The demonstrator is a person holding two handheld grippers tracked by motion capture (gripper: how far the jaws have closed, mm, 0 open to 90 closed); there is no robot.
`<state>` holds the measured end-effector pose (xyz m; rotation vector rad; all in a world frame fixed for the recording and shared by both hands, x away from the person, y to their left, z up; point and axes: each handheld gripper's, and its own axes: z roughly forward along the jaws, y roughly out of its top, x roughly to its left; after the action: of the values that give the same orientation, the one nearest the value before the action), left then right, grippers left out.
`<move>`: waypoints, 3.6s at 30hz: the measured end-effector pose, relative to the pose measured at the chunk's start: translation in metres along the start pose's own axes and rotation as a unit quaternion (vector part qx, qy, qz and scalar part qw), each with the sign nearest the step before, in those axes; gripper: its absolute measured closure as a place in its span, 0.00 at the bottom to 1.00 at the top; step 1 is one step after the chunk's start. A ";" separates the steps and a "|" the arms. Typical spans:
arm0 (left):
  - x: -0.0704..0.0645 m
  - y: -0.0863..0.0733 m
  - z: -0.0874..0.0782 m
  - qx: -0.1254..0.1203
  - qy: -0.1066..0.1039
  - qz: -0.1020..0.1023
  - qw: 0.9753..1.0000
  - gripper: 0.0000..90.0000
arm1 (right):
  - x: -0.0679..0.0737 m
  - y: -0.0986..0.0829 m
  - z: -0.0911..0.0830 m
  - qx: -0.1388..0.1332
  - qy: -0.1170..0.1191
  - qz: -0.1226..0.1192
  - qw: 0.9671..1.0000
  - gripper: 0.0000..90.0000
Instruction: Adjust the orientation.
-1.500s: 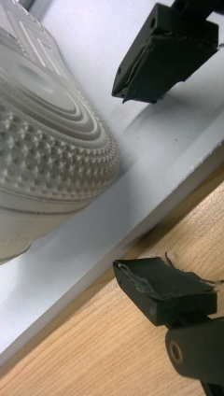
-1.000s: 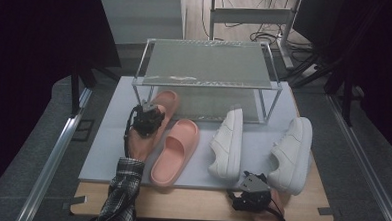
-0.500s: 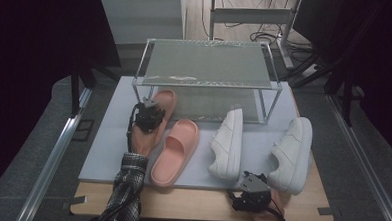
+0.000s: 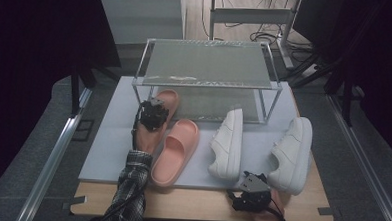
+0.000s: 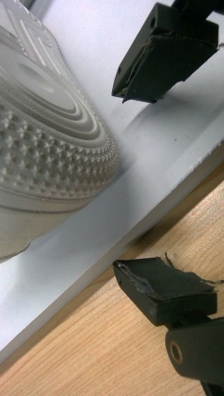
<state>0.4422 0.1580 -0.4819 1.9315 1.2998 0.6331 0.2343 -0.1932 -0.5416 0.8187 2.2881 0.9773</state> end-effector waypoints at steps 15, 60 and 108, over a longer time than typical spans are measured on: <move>0.004 0.005 -0.007 -0.004 -0.011 -0.014 1.000 0.87 | 0.000 0.000 0.000 0.000 0.001 -0.001 1.000 0.16; 0.000 -0.026 -0.099 -0.021 -0.058 0.030 0.998 1.00 | 0.001 0.000 0.001 0.002 -0.005 -0.004 1.000 0.16; 0.018 -0.105 -0.080 0.026 -0.015 0.016 0.999 1.00 | 0.003 0.001 0.001 0.004 -0.009 -0.008 1.000 0.16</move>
<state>0.3300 0.2228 -0.5130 1.9999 1.2796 0.5897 0.2332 -0.1905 -0.5424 0.8087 2.2804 0.9505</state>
